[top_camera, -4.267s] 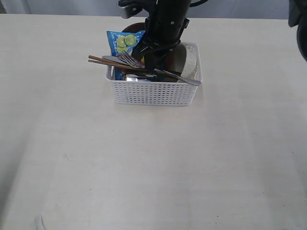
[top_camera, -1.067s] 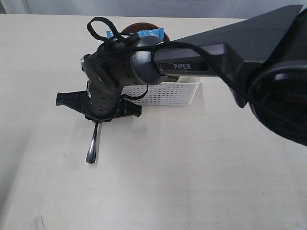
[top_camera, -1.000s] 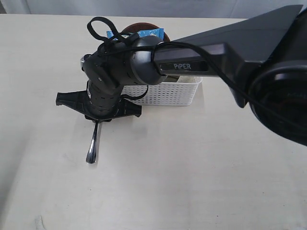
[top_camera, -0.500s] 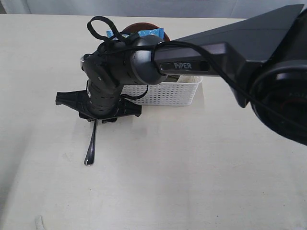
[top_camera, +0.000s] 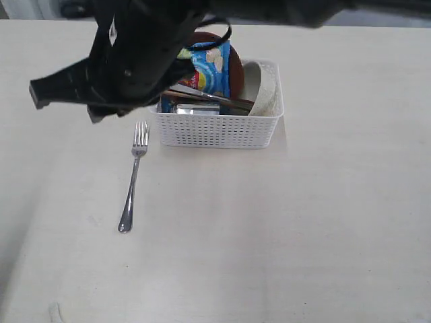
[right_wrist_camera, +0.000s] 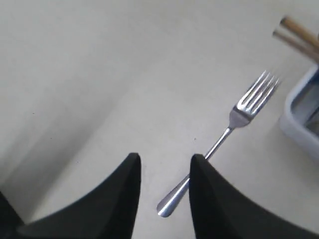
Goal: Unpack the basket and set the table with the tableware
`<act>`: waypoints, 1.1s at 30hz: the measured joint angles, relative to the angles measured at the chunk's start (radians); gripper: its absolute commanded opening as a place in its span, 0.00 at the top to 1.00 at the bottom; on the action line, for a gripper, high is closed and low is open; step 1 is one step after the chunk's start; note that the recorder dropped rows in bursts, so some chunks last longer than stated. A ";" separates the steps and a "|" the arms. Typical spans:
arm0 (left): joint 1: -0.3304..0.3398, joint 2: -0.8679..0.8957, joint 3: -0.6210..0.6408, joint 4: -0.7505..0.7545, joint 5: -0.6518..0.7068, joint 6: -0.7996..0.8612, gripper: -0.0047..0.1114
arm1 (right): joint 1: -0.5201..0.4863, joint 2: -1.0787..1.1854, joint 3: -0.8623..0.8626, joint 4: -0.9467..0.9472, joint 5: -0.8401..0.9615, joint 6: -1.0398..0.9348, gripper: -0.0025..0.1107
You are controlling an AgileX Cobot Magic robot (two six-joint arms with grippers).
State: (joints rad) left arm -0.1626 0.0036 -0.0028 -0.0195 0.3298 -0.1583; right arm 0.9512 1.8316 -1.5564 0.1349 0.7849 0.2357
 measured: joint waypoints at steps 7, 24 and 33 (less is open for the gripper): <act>0.000 0.000 0.000 0.000 0.000 0.000 0.96 | -0.144 -0.115 -0.002 -0.095 0.042 -0.192 0.69; 0.000 0.000 0.000 0.000 0.000 0.000 0.96 | -0.273 0.118 -0.042 -0.158 0.126 -0.602 0.69; 0.000 0.000 0.000 0.000 0.000 0.000 0.96 | -0.277 0.318 -0.315 -0.159 0.257 -0.636 0.53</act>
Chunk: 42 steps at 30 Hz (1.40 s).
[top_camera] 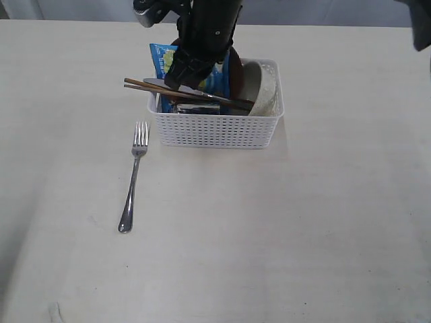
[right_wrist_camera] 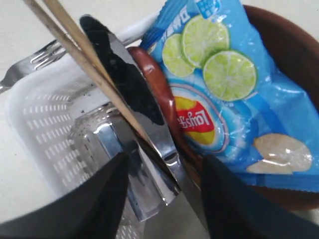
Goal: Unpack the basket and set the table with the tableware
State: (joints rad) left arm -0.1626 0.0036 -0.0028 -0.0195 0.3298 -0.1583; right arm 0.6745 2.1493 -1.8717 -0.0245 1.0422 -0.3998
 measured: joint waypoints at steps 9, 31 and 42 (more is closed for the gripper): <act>0.000 0.000 0.000 0.000 0.000 0.000 0.96 | -0.039 0.045 -0.051 0.024 0.073 -0.077 0.53; 0.000 0.000 0.000 0.000 0.000 0.000 0.96 | -0.072 0.124 -0.056 0.187 0.021 -0.254 0.61; 0.000 0.000 0.000 0.000 0.000 0.000 0.96 | -0.073 0.120 -0.061 0.139 -0.013 -0.269 0.98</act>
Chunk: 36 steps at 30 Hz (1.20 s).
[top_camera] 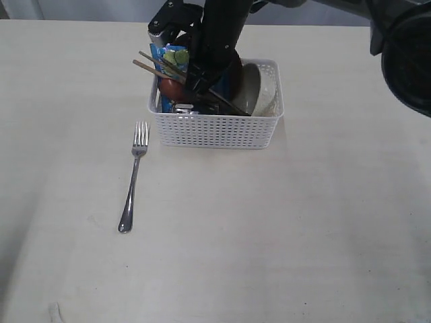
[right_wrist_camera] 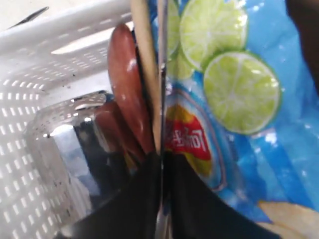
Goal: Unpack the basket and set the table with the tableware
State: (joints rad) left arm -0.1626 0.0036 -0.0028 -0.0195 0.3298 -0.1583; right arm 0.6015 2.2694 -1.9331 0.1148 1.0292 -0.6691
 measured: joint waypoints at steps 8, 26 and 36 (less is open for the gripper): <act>0.000 0.000 0.000 0.000 0.000 0.000 0.96 | 0.000 -0.111 0.000 0.052 0.023 0.007 0.98; 0.000 0.000 0.000 0.000 0.000 0.000 0.96 | 0.000 -0.157 0.000 0.078 0.032 0.040 0.98; 0.000 0.000 0.000 0.000 0.000 0.000 0.96 | 0.000 -0.205 -0.102 0.072 0.054 0.103 0.98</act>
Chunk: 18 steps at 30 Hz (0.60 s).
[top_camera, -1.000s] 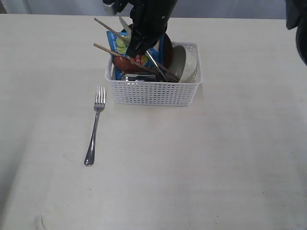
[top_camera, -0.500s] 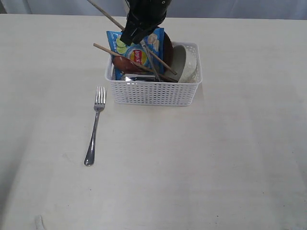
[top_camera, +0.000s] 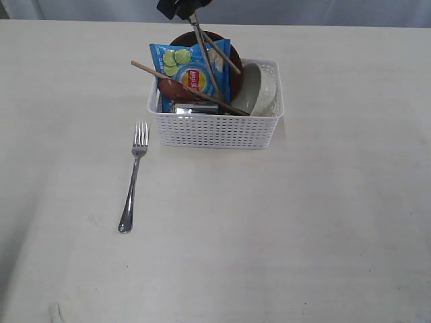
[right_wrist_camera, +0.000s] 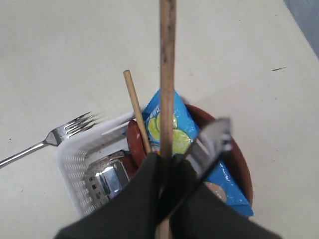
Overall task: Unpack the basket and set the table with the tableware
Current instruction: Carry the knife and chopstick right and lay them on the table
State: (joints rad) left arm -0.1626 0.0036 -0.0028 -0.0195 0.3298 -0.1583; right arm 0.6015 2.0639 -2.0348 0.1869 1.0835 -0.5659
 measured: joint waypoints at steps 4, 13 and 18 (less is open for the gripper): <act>0.000 0.000 0.000 0.000 0.000 0.000 0.96 | 0.000 -0.019 -0.008 -0.025 0.024 0.041 0.98; 0.000 0.000 0.000 0.000 0.000 0.000 0.96 | -0.002 -0.103 -0.008 -0.145 0.100 0.176 0.98; 0.000 0.000 0.000 0.000 0.000 0.000 0.96 | -0.046 -0.158 -0.008 -0.165 0.131 0.254 0.98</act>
State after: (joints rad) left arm -0.1626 0.0036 -0.0028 -0.0195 0.3298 -0.1583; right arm 0.5552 1.9057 -2.0427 0.0216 1.2142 -0.3117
